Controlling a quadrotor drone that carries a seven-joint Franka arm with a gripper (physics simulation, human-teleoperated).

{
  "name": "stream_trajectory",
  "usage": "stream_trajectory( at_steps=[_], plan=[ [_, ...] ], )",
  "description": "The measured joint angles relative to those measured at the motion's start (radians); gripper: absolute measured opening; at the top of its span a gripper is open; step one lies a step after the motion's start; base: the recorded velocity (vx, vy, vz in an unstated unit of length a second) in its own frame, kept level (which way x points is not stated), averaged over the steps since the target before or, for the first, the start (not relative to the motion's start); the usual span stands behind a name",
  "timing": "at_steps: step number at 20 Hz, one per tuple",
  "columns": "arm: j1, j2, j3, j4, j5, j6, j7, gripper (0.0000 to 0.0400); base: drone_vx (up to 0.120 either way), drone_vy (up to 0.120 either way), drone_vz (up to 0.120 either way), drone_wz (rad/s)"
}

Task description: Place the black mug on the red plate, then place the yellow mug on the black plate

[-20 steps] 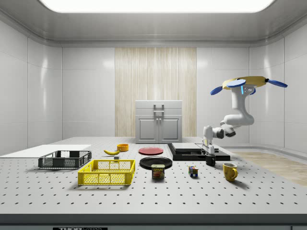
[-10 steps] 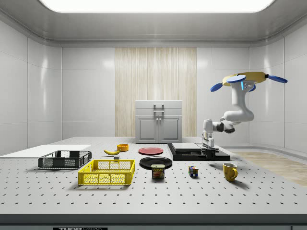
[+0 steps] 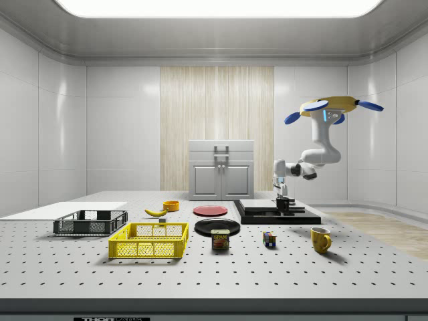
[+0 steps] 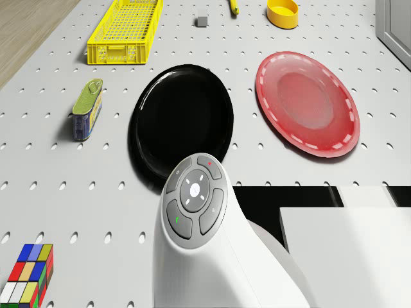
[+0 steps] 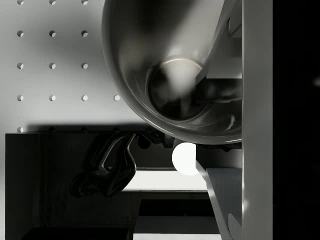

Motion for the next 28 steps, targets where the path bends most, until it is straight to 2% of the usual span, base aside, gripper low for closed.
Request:
stream_trajectory(
  at_steps=[28],
  plan=[
    [-0.017,-0.037,0.012,0.002,0.021,0.034,0.014,0.011,0.12,-0.12,0.0,0.0]
  ],
)
